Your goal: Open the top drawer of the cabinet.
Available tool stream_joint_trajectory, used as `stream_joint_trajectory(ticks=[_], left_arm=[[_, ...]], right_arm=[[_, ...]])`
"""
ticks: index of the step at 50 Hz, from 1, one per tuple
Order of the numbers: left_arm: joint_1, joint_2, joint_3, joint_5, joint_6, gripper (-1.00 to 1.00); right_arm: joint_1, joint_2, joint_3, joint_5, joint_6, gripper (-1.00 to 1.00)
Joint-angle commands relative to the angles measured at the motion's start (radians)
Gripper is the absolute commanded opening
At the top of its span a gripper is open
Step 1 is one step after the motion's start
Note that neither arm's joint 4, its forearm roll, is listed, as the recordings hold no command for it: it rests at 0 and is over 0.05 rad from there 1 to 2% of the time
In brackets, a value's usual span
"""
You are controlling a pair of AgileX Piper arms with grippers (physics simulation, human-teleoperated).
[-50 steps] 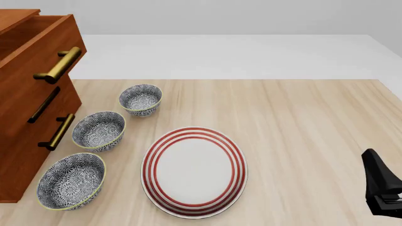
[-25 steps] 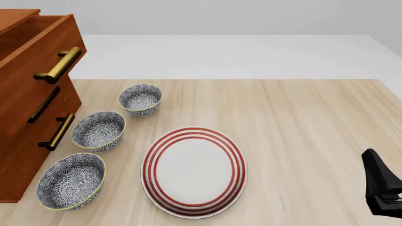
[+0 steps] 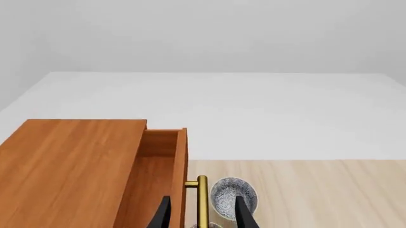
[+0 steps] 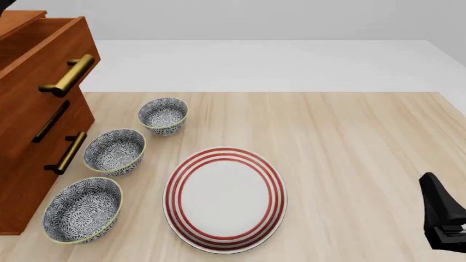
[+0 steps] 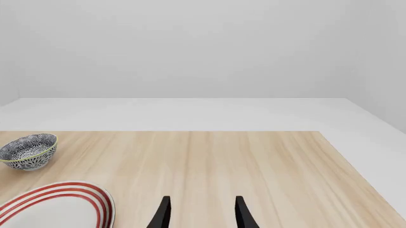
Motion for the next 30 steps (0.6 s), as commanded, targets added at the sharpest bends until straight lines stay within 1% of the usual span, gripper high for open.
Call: stream_joint_trajectory(ticks=[1,18,25,26,30], left_arm=[[-0.004,0.045,0.009,0.004,0.0,1.0],[0.002,0.084,-0.001,0.007,0.019,1.0],[0.007,0.101,-0.01,-0.002,0.015,1.0],[0.017,0.105,-0.013,-0.006,0.004,1.0],[0.019,0.108,-0.003,-0.016,0.003,1.0]], right_arm=[[0.0,0.0,0.0,0.0,0.0,1.0],[0.0,0.0,0.0,0.0,0.0,1.0],[0.0,0.0,0.0,0.0,0.0,1.0],[0.0,0.0,0.0,0.0,0.0,1.0],[0.0,0.0,0.0,0.0,0.0,1.0]])
